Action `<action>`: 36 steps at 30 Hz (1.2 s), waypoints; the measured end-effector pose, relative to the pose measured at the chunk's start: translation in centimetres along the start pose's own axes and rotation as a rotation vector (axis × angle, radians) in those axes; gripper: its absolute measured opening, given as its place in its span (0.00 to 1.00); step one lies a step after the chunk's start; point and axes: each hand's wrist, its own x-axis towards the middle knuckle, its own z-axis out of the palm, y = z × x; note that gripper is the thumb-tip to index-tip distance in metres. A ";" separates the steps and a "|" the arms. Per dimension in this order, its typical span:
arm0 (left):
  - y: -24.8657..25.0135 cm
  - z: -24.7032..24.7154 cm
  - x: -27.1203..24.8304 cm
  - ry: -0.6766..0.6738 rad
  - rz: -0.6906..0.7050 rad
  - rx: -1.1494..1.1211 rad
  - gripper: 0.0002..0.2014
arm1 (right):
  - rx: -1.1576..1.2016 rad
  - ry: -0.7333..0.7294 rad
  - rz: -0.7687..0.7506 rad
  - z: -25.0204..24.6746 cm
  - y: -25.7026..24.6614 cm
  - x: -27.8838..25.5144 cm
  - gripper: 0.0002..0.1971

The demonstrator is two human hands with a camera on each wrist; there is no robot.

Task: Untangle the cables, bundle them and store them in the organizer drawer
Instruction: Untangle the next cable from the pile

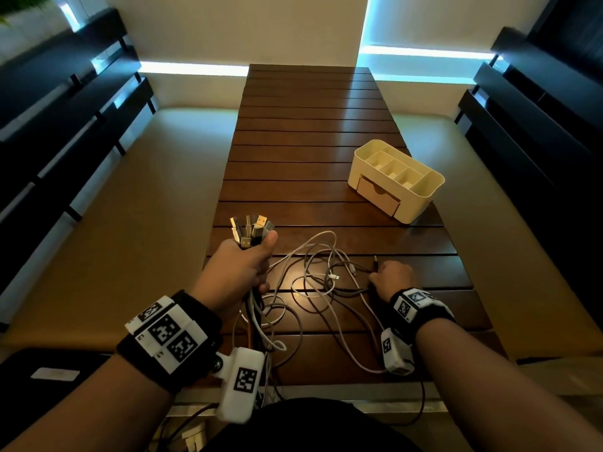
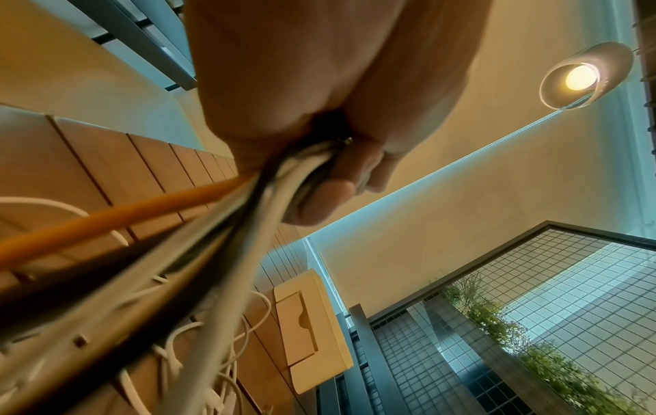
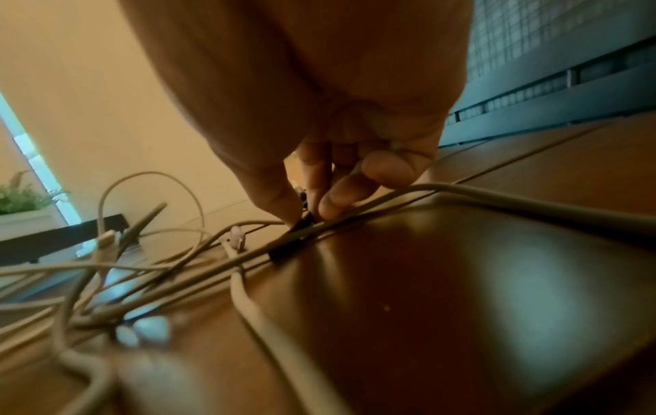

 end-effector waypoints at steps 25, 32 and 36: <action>1.3 3.9 -0.1 -0.120 0.317 0.007 0.20 | 0.948 0.079 -0.791 -7.9 -9.5 -13.7 0.01; 1.4 3.8 -0.6 -0.110 0.380 -0.032 0.09 | 0.940 0.069 -0.934 -7.5 -9.4 -13.3 0.04; 2.0 3.8 -0.7 -0.099 0.432 -0.017 0.09 | 1.002 -0.052 -0.847 -6.9 -9.4 -12.9 0.07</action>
